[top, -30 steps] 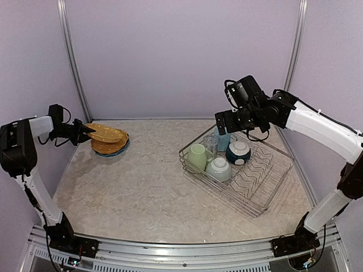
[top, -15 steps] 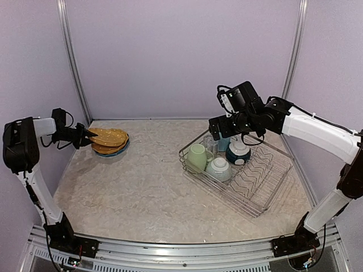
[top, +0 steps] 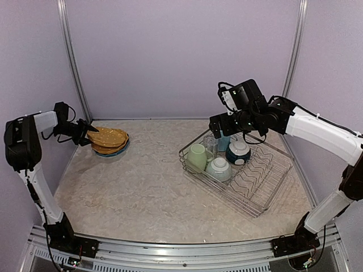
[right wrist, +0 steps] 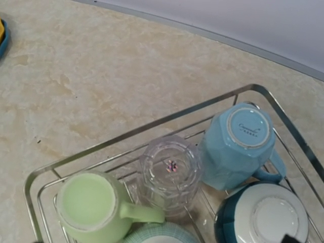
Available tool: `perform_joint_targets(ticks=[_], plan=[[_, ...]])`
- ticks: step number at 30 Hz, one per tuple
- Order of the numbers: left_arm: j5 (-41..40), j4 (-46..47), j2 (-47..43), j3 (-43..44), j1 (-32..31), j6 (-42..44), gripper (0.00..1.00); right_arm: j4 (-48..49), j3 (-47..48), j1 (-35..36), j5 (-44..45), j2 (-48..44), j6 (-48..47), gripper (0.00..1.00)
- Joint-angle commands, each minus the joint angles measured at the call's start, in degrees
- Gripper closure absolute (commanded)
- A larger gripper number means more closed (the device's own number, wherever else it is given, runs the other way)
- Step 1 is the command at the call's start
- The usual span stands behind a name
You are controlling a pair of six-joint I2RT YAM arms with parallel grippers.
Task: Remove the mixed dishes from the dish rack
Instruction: Place the plate on the plate.
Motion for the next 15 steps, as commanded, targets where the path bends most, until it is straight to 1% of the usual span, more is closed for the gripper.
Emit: perform_joint_targets(ticks=[1, 9, 12, 15], plan=[[-3.63, -3.49, -1.35, 2.4, -0.62, 3.2, 0.41, -0.33, -0.61, -0.32, 0.5, -0.26, -0.43, 0.0], [-7.81, -5.63, -3.49, 2.98, -0.72, 4.18, 0.29, -0.59, -1.25, -0.34, 0.5, -0.29, 0.33, 0.0], [-8.29, -6.24, -3.6, 3.45, -0.76, 4.43, 0.26, -0.59, -1.24, -0.32, 0.32, -0.23, 0.38, 0.0], [-10.78, -7.78, -3.51, 4.31, -1.36, 5.49, 0.23, -0.72, -0.75, -0.31, 0.23, -0.21, 0.06, 0.0]])
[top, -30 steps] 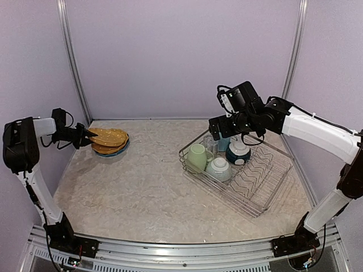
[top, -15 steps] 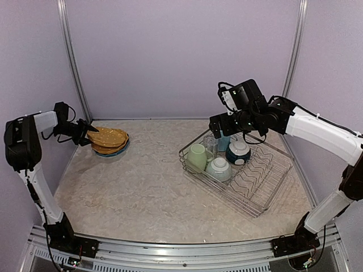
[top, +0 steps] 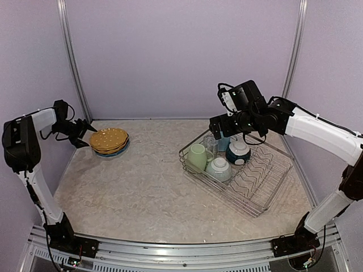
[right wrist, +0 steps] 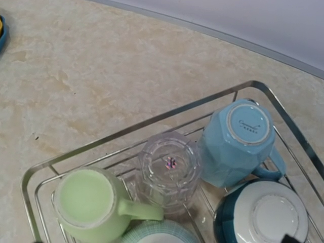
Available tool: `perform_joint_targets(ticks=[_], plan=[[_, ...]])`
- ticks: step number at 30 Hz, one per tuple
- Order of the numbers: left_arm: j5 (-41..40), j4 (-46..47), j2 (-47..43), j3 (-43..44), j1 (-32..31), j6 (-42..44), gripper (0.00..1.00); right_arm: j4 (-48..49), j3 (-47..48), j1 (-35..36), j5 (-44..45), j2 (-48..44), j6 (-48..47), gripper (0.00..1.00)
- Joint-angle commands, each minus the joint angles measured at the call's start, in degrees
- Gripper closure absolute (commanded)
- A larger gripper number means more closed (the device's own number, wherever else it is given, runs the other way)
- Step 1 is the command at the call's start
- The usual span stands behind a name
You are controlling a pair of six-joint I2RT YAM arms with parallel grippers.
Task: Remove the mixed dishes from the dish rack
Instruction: Grab the bowl from the dish rack.
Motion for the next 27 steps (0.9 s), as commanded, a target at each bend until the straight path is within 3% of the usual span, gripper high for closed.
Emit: perform_joint_targets(ticks=[1, 12, 27], plan=[[-4.57, -1.91, -2.08, 3.28, -1.27, 2.54, 0.22, -0.78, 0.07, -0.35, 0.19, -0.08, -0.13, 0.0], [-10.14, 0.79, -8.94, 0.59, -4.91, 5.42, 0.14, -2.9, -0.72, -0.38, 2.08, -0.2, -0.65, 0.0], [-11.32, 11.53, -27.06, -8.72, -17.71, 11.84, 0.08, -6.9, -2.46, -0.75, 4.78, 1.94, -0.15, 0.0]])
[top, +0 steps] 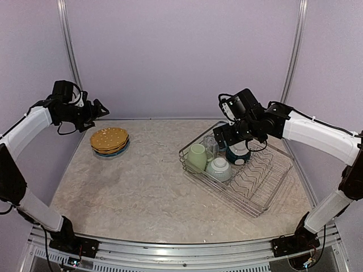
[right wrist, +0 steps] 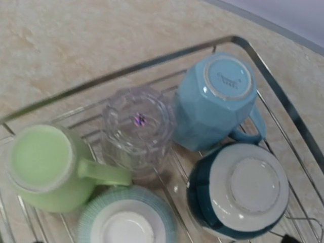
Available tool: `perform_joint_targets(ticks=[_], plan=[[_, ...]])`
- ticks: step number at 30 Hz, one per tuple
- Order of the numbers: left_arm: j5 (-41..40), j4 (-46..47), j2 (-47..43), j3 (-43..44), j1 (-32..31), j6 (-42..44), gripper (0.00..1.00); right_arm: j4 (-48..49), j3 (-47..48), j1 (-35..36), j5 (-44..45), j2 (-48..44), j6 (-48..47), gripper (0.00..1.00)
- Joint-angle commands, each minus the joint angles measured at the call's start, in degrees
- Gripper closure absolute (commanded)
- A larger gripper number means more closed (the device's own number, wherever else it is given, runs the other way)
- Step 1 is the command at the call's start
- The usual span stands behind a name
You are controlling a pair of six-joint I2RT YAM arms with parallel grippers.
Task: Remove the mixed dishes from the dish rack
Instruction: Grab the bowl from the dish rack.
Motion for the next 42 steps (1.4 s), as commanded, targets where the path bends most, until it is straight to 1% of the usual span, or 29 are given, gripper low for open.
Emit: perform_joint_targets(ticks=[1, 8, 11, 16, 20, 23, 28, 30, 38, 39, 42], plan=[[0.66, 5.11, -5.13, -2.54, -3.69, 3.17, 0.08, -3.92, 0.81, -0.98, 1.49, 2.17, 0.29, 0.0], [3.82, 8.13, -9.17, -4.6, -4.87, 2.67, 0.06, -6.3, 1.44, -2.36, -2.12, 4.17, -1.22, 0.0], [4.68, 8.1, -9.24, -4.42, -4.87, 2.21, 0.06, -7.78, 2.75, -2.83, -4.47, 6.26, -1.98, 0.02], [5.87, 7.72, -8.51, -4.11, -4.87, 1.41, 0.06, -9.06, 4.54, -4.11, -11.24, 11.99, 0.25, 0.04], [6.7, 7.91, -8.4, -4.27, -4.87, 1.04, 0.06, -7.42, 4.1, -5.07, -12.77, 14.77, 1.06, 0.04], [6.84, 7.92, -8.4, -4.32, -4.88, 0.94, 0.06, -5.8, 3.73, -5.86, -14.33, 16.43, 1.15, 0.11], [6.85, 7.87, -8.56, -4.29, -4.87, 0.94, 0.06, -5.06, 3.81, -6.11, -14.48, 19.38, 1.01, 0.31], [6.91, 7.87, -8.49, -4.29, -4.87, 0.94, 0.06, -5.22, 3.68, -6.07, -14.59, 20.13, 1.22, 0.33], [7.26, 7.88, -8.15, -4.28, -4.86, 0.86, 0.06, -4.39, 1.17, -6.11, -15.88, 20.88, 1.86, 0.32], [7.24, 7.83, -8.09, -4.32, -4.87, 0.86, 0.05, -4.31, 0.83, -6.12, -15.93, 20.92, 1.82, 0.34], [7.09, 7.87, -7.96, -4.37, -4.87, 0.86, 0.05, -3.98, -0.09, -6.07, -16.08, 20.53, 1.92, 0.42]])
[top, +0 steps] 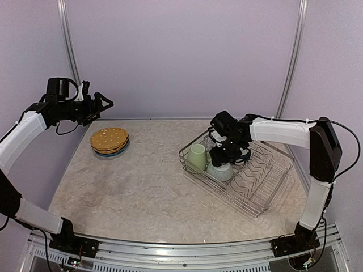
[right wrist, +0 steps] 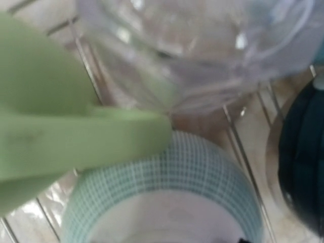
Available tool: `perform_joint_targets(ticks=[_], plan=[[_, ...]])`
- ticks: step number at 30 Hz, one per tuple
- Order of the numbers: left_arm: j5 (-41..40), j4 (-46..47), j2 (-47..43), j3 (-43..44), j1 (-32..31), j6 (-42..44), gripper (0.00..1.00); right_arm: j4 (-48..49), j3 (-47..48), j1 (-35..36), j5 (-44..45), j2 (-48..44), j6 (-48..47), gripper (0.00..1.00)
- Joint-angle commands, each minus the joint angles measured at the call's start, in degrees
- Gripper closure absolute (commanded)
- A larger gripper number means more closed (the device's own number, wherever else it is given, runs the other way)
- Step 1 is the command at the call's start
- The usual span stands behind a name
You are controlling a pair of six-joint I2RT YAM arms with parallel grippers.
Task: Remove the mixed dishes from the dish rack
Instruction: Grab the bowl from the dish rack.
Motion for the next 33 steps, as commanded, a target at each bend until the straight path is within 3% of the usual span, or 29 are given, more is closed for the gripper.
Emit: perform_joint_targets(ticks=[1, 4, 10, 17, 20, 25, 29, 33], plan=[[0.46, 0.75, 0.72, -0.65, -0.24, -0.17, 0.05, 0.17, -2.02, -0.37, -0.67, 0.55, 0.56, 0.44], [0.37, 0.6, 0.94, -0.65, -0.21, -0.19, 0.05, 0.57, -2.55, -0.38, -0.89, -0.24, 0.73, 0.51], [0.35, 0.52, 1.32, -0.67, -0.21, -0.19, 0.05, 1.21, -3.47, -0.38, -0.57, -2.26, 1.18, 0.53], [0.26, 0.42, 1.66, -0.8, -0.28, -0.19, 0.05, 0.72, -4.86, -0.07, -0.99, -2.87, 1.31, 0.34], [0.11, 0.41, 1.74, -0.74, -0.3, -0.19, 0.05, 0.79, -5.8, 0.37, -0.97, -3.33, 1.56, 0.33], [-0.04, 0.33, 1.87, -0.74, -0.39, -0.13, 0.05, 0.03, -6.51, 0.85, -0.35, -4.09, 2.51, 0.44], [-0.27, 0.33, 1.86, -0.79, -0.39, -0.11, 0.05, -0.32, -7.29, 1.51, 0.5, -4.73, 2.84, 0.36], [-0.39, 0.24, 2.02, -0.74, -0.52, -0.11, 0.05, -0.67, -8.1, 1.99, 1.54, -5.26, 3.32, 0.36]])
